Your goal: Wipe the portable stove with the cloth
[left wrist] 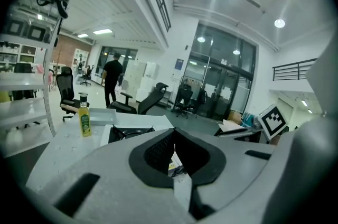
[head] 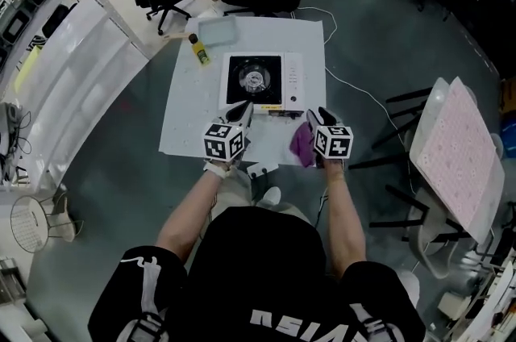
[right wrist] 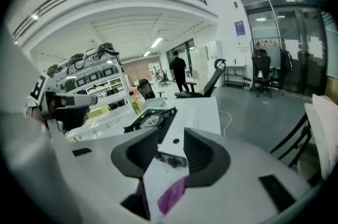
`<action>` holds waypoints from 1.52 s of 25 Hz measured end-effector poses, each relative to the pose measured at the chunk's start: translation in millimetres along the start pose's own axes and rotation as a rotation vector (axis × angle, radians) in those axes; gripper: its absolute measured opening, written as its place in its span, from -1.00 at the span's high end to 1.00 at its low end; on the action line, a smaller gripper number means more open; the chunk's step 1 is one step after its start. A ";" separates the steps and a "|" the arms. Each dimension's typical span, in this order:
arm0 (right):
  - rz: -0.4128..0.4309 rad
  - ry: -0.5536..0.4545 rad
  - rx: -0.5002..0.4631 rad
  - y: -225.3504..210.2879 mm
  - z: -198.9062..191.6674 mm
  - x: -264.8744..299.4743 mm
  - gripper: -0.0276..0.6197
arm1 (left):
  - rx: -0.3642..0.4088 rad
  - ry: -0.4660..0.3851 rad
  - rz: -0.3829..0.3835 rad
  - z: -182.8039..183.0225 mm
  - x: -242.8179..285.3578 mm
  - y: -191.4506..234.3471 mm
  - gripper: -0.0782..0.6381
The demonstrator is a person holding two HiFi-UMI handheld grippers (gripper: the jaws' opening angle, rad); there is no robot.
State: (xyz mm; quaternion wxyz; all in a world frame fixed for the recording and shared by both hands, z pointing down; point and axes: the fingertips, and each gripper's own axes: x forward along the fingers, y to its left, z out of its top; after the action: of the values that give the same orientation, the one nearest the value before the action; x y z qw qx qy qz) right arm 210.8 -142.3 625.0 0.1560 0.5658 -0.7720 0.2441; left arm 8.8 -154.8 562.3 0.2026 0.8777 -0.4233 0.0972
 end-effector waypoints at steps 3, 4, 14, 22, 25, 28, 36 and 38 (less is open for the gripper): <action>0.016 -0.078 -0.045 15.4 43.1 -10.4 0.54 | -0.013 -0.046 0.037 22.4 -10.0 7.4 0.76; 0.019 -0.098 -0.056 20.0 54.7 -13.9 0.57 | -0.020 -0.060 0.051 28.9 -14.0 10.5 0.76; -0.012 -0.211 -0.097 39.1 107.0 -44.6 0.88 | -0.036 -0.169 0.169 70.3 -61.7 22.3 0.76; 0.037 -0.222 -0.100 60.5 110.5 -45.0 0.88 | -0.006 -0.195 0.151 87.2 -78.8 17.0 0.76; 0.050 -0.225 -0.110 64.7 112.1 -44.8 0.88 | -0.003 -0.197 0.152 88.8 -80.2 17.2 0.76; 0.058 -0.222 -0.117 67.4 110.7 -45.8 0.89 | 0.001 -0.195 0.151 86.6 -80.9 16.3 0.76; 0.060 -0.208 -0.133 69.1 107.5 -44.2 0.89 | 0.002 -0.184 0.150 80.9 -78.9 18.4 0.76; 0.058 -0.207 -0.137 69.6 107.4 -44.2 0.89 | -0.001 -0.184 0.151 80.6 -79.5 20.0 0.76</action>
State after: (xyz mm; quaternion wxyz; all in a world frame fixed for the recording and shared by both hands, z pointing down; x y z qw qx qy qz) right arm 162.3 -149.7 498.8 0.1068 0.5534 -0.8148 0.1356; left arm -56.4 -145.4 468.1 0.1554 0.8483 -0.5052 0.0312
